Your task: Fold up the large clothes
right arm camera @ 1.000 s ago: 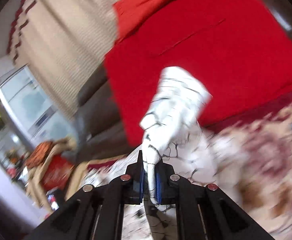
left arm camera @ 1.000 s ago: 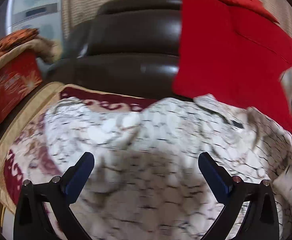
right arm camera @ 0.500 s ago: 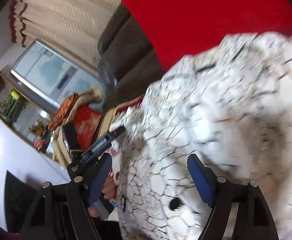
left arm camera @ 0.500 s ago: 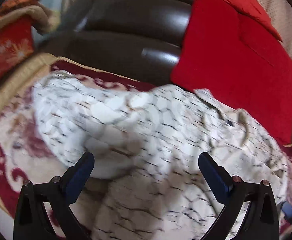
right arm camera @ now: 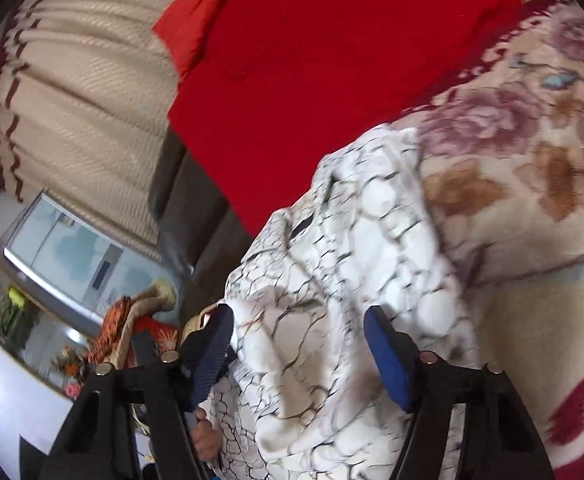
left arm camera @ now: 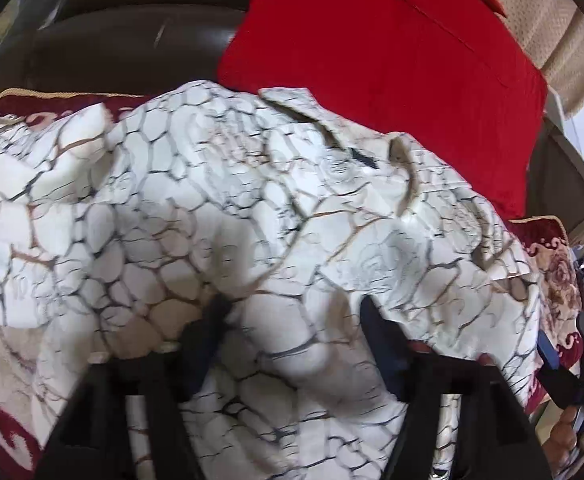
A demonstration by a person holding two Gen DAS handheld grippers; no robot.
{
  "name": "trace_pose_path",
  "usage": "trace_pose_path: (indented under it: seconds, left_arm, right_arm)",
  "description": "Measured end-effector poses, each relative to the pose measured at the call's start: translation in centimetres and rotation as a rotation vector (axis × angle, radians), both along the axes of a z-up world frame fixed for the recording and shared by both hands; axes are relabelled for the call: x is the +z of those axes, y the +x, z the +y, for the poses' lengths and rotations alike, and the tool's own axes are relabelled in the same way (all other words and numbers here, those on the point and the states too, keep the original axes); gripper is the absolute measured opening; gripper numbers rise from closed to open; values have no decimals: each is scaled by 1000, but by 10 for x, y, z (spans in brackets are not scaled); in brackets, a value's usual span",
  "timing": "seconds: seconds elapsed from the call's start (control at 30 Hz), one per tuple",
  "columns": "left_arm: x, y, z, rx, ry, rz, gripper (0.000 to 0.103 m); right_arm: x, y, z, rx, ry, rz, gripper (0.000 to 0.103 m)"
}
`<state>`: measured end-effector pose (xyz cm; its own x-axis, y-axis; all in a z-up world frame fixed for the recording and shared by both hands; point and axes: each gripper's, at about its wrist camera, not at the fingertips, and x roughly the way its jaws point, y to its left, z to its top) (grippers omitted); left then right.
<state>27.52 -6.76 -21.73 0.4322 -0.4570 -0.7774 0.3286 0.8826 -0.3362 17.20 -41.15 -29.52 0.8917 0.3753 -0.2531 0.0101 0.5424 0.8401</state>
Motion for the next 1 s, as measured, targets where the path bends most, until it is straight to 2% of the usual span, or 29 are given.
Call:
trace_pose_path:
  seconds: [0.07,0.1,0.17,0.2,0.27,0.3,0.4,0.5,0.57,0.63,0.73,0.8,0.83,0.9,0.97,1.0]
  left_arm:
    - [-1,0,-8,-23,-17,-9,71]
    - [-1,-1,-13,-31,-5,-22,67]
    - [0,-1,-21,-44,37,-58,30]
    - [1,-2,-24,-48,48,-71,30]
    - [7,-4,-25,-51,19,-103,21]
    - [12,-5,-25,-55,12,-120,20]
    - [35,-15,-15,-30,26,-216,17]
    - [56,-25,5,37,34,-298,16]
    - [65,-30,17,88,83,-351,16]
    - [64,-29,29,112,117,-336,17]
    - [48,-24,33,107,202,-254,20]
    - [41,-26,36,90,231,-226,23]
    - [40,-29,38,79,233,-223,25]
    - [44,-34,47,88,231,-257,37]
    - [53,-40,65,120,208,-301,56]
    - [57,-40,72,142,185,-316,59]
  right_arm:
    - [3,1,-9,-8,20,-20,66]
    - [5,3,-11,-8,23,-26,66]
    - [9,10,-9,3,15,-28,66]
    - [10,14,-7,11,9,-23,66]
    - [13,24,-2,31,-3,-7,66]
    - [14,28,1,42,-15,3,66]
    - [19,41,12,66,-66,36,66]
    - [21,53,20,87,-106,73,66]
    - [20,61,23,110,-114,86,66]
    - [18,69,26,127,-146,121,66]
    - [11,80,27,104,-235,226,64]
    - [11,78,24,52,-295,263,53]
    - [12,76,22,37,-299,263,53]
    - [16,69,14,3,-290,242,53]
    - [21,63,12,-15,-313,210,54]
    - [24,61,14,-7,-317,182,57]
